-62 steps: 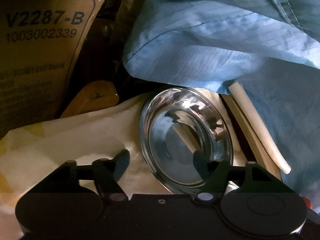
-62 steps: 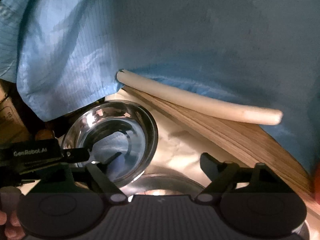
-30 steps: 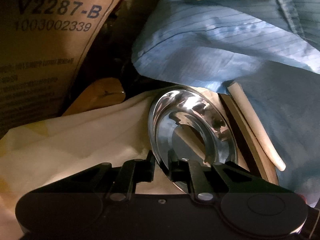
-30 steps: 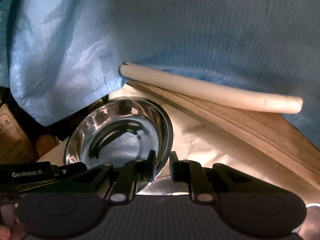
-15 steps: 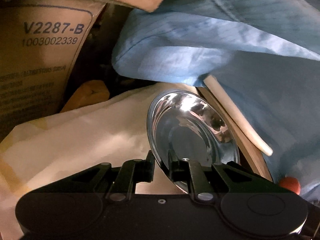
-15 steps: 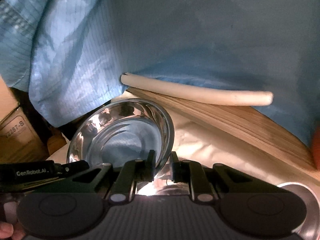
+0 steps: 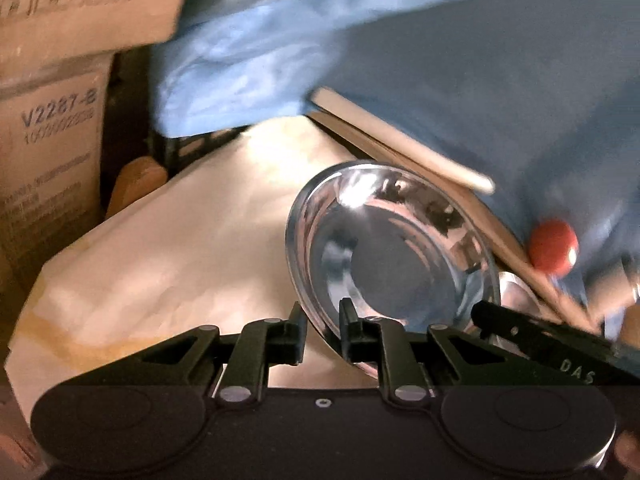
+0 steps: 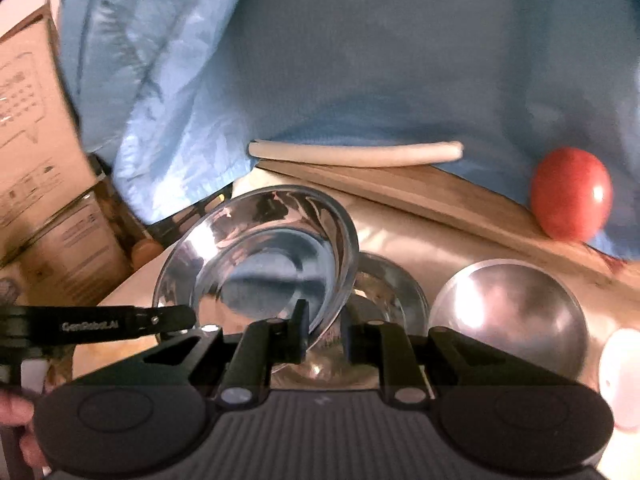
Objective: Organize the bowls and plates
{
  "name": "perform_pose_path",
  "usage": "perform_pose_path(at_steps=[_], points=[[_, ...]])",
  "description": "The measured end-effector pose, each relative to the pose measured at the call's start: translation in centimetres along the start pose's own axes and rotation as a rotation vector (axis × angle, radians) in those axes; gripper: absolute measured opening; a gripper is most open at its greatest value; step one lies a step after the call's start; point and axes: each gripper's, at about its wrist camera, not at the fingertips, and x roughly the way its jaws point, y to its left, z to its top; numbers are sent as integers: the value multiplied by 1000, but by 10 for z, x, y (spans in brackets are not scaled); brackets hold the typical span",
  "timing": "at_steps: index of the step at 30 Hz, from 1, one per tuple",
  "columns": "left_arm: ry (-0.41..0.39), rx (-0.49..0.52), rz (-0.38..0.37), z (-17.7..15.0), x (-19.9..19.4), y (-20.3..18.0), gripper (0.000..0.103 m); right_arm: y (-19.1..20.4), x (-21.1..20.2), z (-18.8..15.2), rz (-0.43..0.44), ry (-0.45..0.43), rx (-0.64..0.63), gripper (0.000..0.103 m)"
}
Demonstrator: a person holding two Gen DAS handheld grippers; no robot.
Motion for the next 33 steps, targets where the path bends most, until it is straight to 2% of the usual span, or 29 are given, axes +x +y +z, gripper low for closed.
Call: perform_pose_path(at_steps=[8,15,26,33], points=[[70,168,-45,-21,-19,-17,19,-2,-51,-39,1,0,31,21],[156,239,-69,-49,-28,-24,20,-4,-78,-74,3,35,46,23],[279,322,-50,-77,-27,-34,21,-11,-91,-113,9,114,130,23],[308,360,-45,-83,-29,-37,22,-14,-97,-123,12,142,172,24]])
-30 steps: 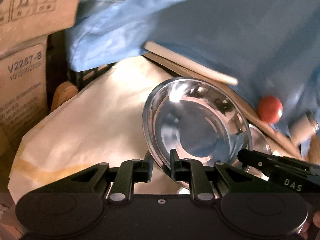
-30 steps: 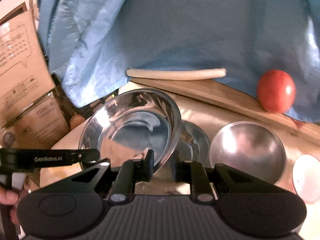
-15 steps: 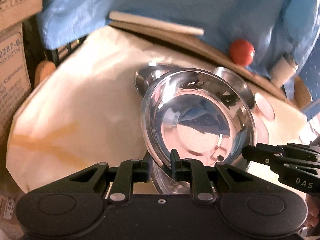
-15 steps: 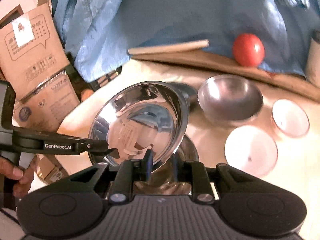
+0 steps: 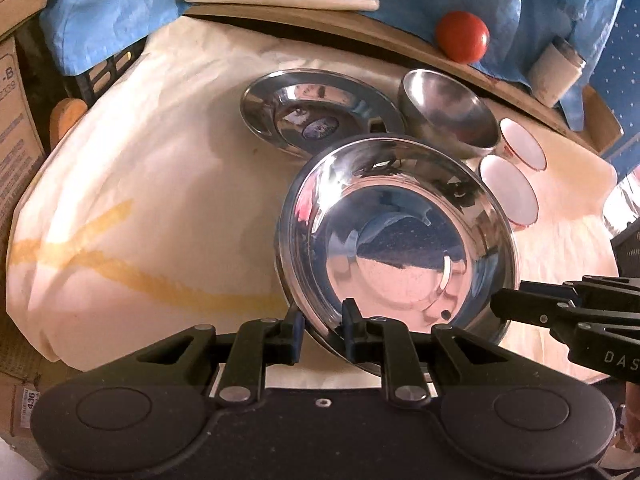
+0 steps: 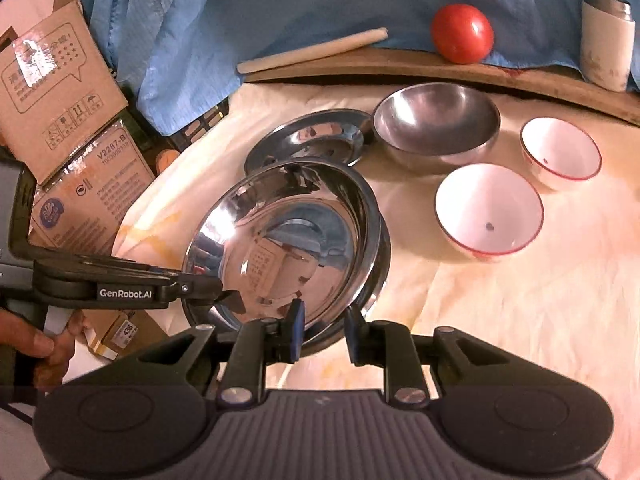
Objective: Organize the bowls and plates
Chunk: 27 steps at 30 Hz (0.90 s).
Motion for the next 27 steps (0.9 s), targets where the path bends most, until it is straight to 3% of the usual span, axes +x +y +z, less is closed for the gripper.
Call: perform_pose_path(at_steps=[22,27], points=[[34,41,72,8,10,-7,25,-3,12,7,-6,65,39,26],[38,28,69,10,11,-4,25,-1,12,10,-12,67,29,33]])
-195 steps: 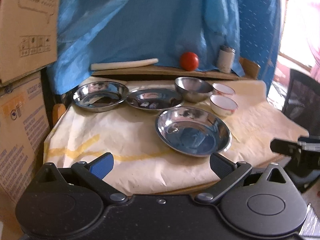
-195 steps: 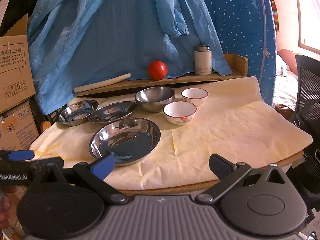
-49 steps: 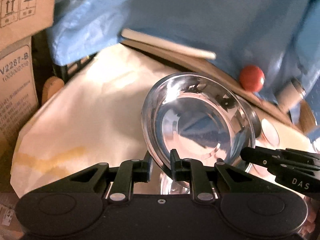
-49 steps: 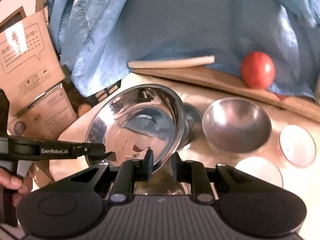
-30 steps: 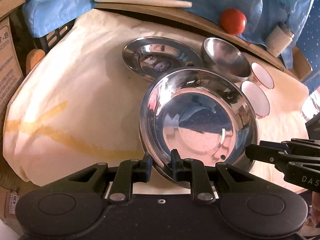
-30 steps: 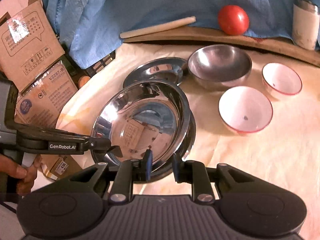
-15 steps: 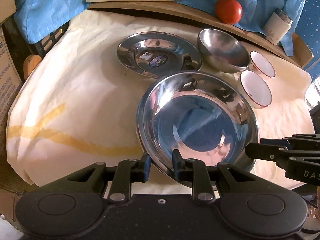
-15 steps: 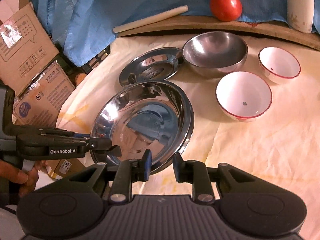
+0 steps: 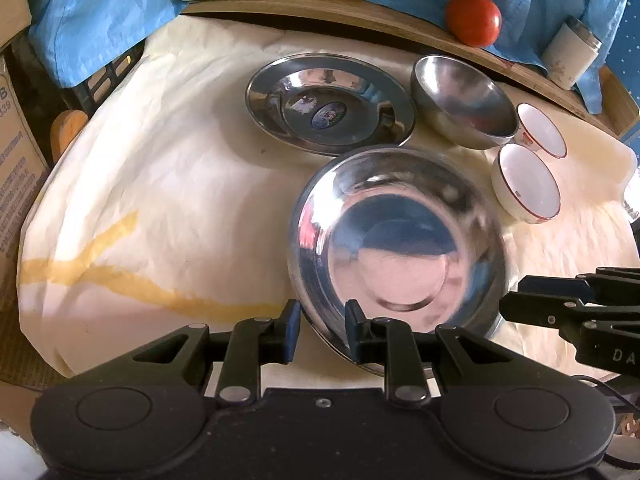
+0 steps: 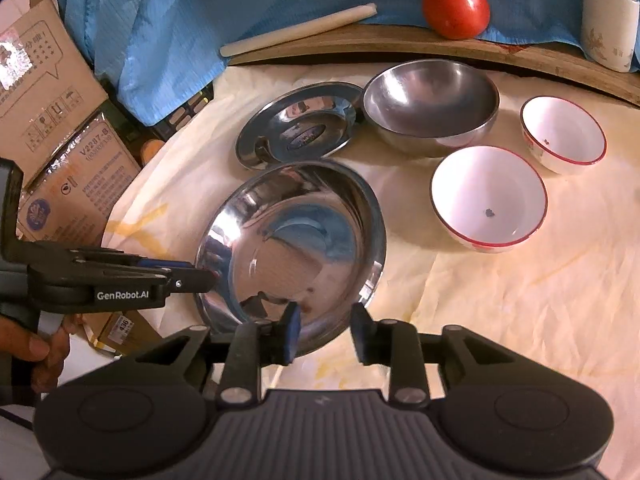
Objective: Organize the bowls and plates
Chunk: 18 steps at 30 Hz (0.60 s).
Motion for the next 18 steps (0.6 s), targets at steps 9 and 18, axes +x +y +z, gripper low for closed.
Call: perform_pose_path(at_steps=[9,18], points=[[-32,-20,6,7,-5,8,52,1,-2,3,-24,-26,12,60],[-52,-62,108,26,-5,28,87,1,0,16,-35,-78,33,88]])
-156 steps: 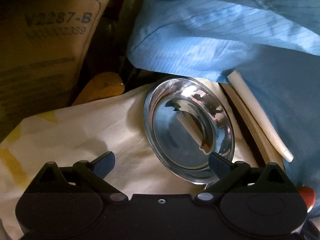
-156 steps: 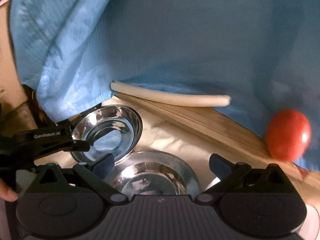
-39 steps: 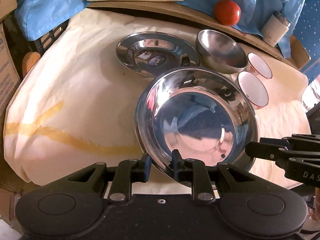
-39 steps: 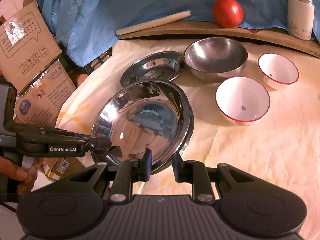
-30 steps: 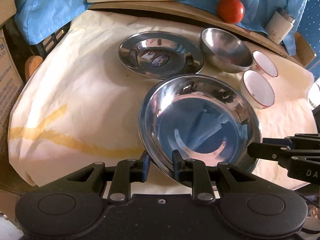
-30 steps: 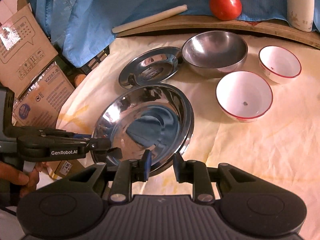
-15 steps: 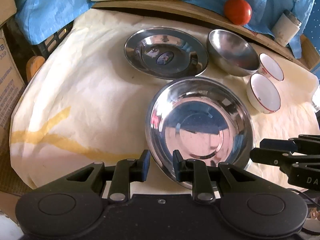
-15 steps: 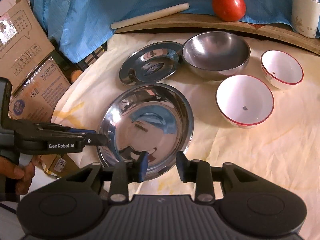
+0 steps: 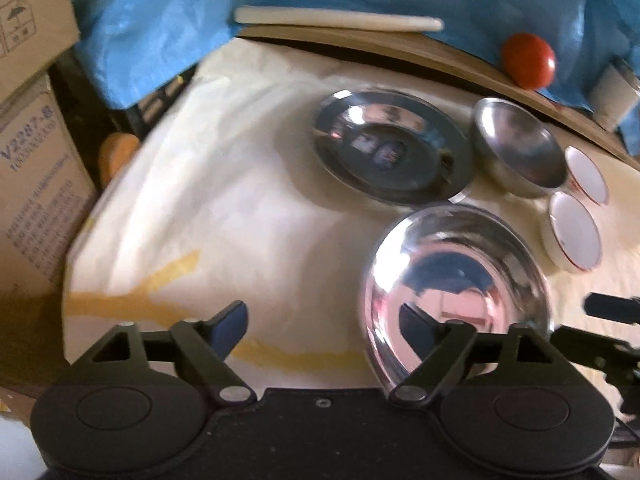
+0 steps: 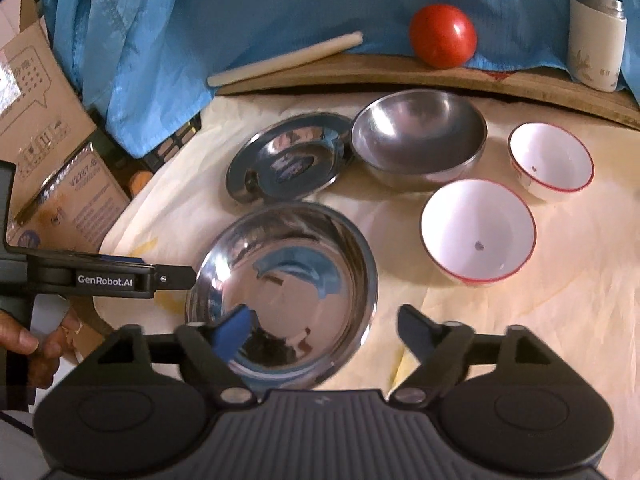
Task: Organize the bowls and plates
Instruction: 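Open both grippers and release the stacked plates, then close the left gripper on the logo plate rim while the right gripper grips its other rim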
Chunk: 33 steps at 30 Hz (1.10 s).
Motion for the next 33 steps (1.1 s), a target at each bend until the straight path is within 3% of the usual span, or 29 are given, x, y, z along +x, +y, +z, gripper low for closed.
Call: perform_pose_path(at_steps=[6,17,33], points=[[-22,-51,20,21,5,13,94,2,4,10,12,-42,14,97],[-46,-43,72,66,27,21,99,6,18,31,-5,-83,52,101],[-9,-40,0,119,76,25,100,-3,57,64,-8,-47,186,101]])
